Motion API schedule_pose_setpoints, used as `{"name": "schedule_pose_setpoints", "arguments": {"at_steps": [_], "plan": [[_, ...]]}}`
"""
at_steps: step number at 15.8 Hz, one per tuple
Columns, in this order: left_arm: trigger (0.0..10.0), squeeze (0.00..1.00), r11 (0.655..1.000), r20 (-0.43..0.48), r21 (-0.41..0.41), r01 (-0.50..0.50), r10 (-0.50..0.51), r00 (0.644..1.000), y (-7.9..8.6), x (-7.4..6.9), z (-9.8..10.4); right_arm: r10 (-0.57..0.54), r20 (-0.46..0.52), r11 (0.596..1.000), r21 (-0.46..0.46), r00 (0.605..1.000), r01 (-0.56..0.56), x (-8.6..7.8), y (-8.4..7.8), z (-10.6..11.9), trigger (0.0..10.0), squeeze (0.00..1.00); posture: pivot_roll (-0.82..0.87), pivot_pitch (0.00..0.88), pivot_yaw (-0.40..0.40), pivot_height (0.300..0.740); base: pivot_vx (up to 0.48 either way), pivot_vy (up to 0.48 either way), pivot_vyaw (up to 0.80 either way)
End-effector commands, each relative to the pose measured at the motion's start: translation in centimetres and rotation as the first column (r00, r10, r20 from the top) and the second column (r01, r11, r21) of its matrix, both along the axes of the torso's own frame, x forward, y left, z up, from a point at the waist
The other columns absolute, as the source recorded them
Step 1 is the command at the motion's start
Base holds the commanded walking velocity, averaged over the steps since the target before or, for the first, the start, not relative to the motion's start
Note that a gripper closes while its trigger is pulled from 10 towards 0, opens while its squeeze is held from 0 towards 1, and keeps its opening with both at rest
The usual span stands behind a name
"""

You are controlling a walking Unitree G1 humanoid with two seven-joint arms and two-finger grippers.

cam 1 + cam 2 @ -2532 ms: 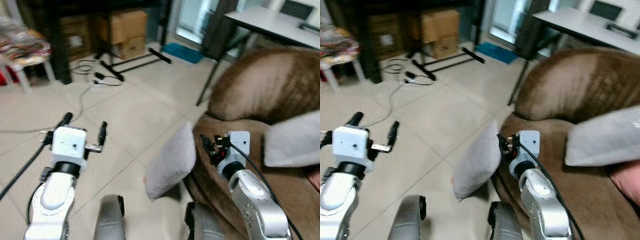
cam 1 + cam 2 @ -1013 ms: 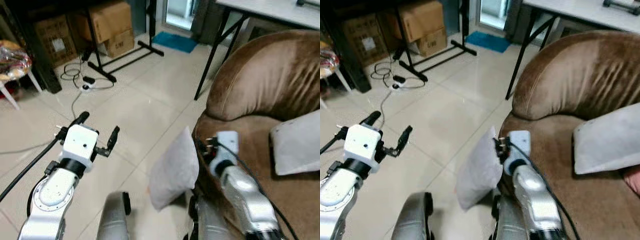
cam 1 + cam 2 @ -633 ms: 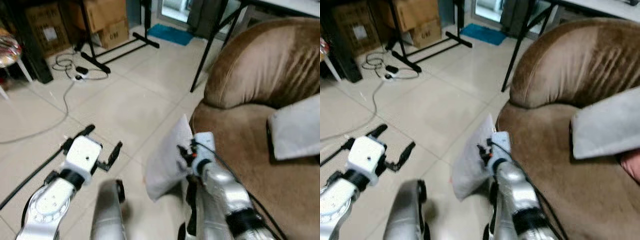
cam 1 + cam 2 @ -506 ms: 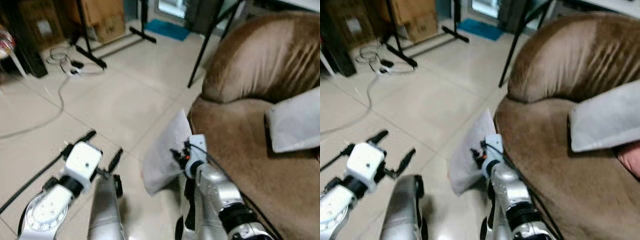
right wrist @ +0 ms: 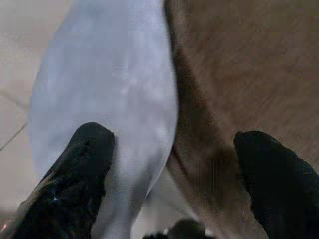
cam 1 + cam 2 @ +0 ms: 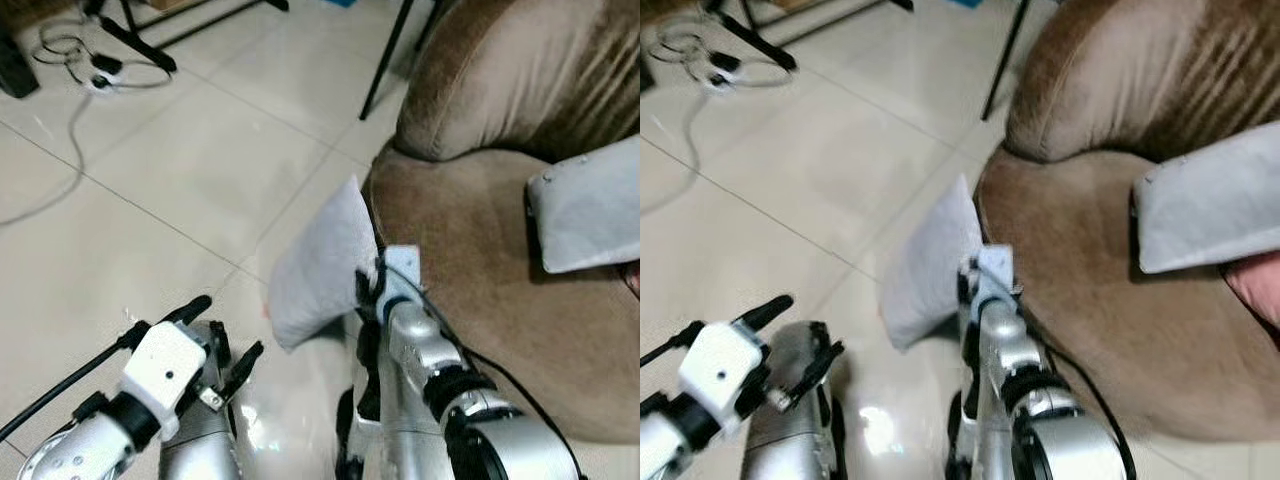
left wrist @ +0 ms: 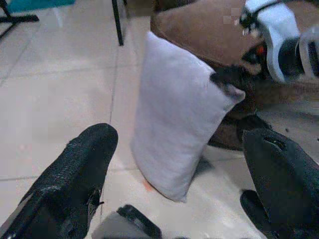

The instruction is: Move the pillow to the sofa from floor

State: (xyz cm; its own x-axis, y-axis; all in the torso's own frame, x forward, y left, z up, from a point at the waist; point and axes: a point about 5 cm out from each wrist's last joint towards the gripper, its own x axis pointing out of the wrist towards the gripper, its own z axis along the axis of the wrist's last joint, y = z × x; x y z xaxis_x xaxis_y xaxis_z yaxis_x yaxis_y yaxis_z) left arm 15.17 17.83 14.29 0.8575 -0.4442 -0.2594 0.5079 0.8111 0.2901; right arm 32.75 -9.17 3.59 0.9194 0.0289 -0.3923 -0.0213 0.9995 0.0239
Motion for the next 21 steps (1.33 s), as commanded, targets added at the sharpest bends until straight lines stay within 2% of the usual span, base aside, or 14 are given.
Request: {"name": "schedule_pose_setpoints", "arguments": {"at_steps": [1, 2, 3, 4, 7, 9, 10, 11, 12, 14, 16, 17, 21], "plan": [[10.0, 0.0, 1.0, -0.007, -0.017, 0.009, -0.01, 1.0, -0.4, -0.4, 0.2, -0.02, -0.005, 1.0, 0.023, 1.0, 0.02, -0.2, -0.2, -0.3, 10.0, 0.93, 0.14, 0.284, -0.154, 0.508, 0.0, 0.0, 0.0], [10.0, 0.0, 1.0, -0.015, -0.022, 0.01, -0.01, 1.0, -0.5, -0.6, 0.3, 0.026, -0.064, 0.999, 0.04, 0.998, -0.023, -0.8, 0.6, -1.1, 10.0, 0.12, 0.14, 0.286, -0.153, 0.508, 0.0, 0.0, 0.0], [10.0, 0.0, 1.0, -0.018, -0.025, 0.014, -0.015, 1.0, -0.6, -0.6, 0.3, 0.062, -0.139, 0.994, 0.093, 0.988, -0.049, -1.5, 1.4, -2.1, 10.0, 0.0, 0.14, 0.289, -0.153, 0.508, 0.0, 0.0, 0.0], [10.0, 0.0, 1.0, -0.024, -0.025, 0.019, -0.019, 1.0, -0.5, -0.7, 0.4, 0.06, -0.184, 0.985, 0.171, 0.981, -0.028, -2.2, 1.9, -2.7, 10.0, 0.0, 0.15, 0.293, -0.151, 0.508, 0.0, 0.0, 0.0], [10.0, 0.0, 0.999, -0.041, -0.02, 0.03, -0.031, 0.999, -0.4, -1.0, 0.5, 0.055, -0.224, 0.986, 0.165, 0.973, -0.018, -2.7, 2.0, -3.4, 10.0, 0.0, 0.16, 0.301, -0.145, 0.508, 0.0, 0.0, 0.0], [10.0, 0.0, 0.999, -0.038, -0.015, 0.03, -0.03, 0.999, -0.4, -0.9, 0.7, 0.045, -0.219, 0.98, 0.199, 0.975, -0.001, -2.6, 2.2, -3.2, 9.8, 0.0, 0.17, 0.303, -0.144, 0.508, 0.0, 0.0, 0.0], [10.0, 0.0, 0.999, -0.037, -0.014, 0.03, -0.03, 0.999, -0.3, -0.9, 0.8, 0.038, -0.207, 0.975, 0.224, 0.978, 0.009, -2.4, 2.2, -3.0, 4.3, 0.0, 0.17, 0.302, -0.141, 0.508, 0.0, 0.0, 0.0], [10.0, 0.0, 0.999, -0.037, -0.013, 0.03, -0.03, 0.999, -0.3, -0.9, 0.8, 0.038, -0.199, 0.973, 0.232, 0.979, 0.01, -2.2, 2.3, -2.8, 0.4, 0.0, 0.17, 0.301, -0.14, 0.508, 0.0, 0.0, 0.0], [10.0, 0.0, 0.999, -0.038, -0.012, 0.03, -0.03, 0.999, -0.2, -1.0, 0.8, 0.041, -0.19, 0.972, 0.234, 0.981, 0.005, -2.1, 2.2, -2.7, 0.0, 0.0, 0.17, 0.301, -0.139, 0.508, 0.0, 0.0, 0.0], [10.0, 0.0, 0.999, -0.039, -0.014, 0.031, -0.032, 0.999, -0.3, -0.9, 0.8, 0.042, -0.181, 0.973, 0.231, 0.983, 0.001, -2.0, 2.1, -2.6, 0.0, 0.0, 0.17, 0.299, -0.139, 0.508, 0.0, 0.0, 0.0], [10.0, 0.0, 0.999, -0.04, -0.019, 0.034, -0.035, 0.999, -0.4, -0.9, 0.8, 0.061, -0.144, 0.963, 0.269, 0.988, -0.02, -1.9, 2.2, -2.3, 0.0, 0.0, 0.17, 0.296, -0.142, 0.508, 0.0, 0.0, 0.0], [10.0, 0.0, 0.999, -0.041, -0.022, 0.034, -0.035, 0.999, -0.5, -0.9, 0.7, 0.104, -0.118, 0.954, 0.294, 0.988, -0.065, -1.8, 2.7, -2.0, 0.0, 0.0, 0.16, 0.294, -0.148, 0.508, 0.0, 0.0, 0.0], [10.0, 0.0, 0.999, -0.043, -0.026, 0.031, -0.032, 0.999, -0.5, -1.0, 0.7, 0.172, -0.112, 0.953, 0.271, 0.979, -0.137, -2.0, 3.3, -2.1, 0.0, 0.0, 0.16, 0.291, -0.153, 0.508, 0.0, 0.0, 0.0]]}}
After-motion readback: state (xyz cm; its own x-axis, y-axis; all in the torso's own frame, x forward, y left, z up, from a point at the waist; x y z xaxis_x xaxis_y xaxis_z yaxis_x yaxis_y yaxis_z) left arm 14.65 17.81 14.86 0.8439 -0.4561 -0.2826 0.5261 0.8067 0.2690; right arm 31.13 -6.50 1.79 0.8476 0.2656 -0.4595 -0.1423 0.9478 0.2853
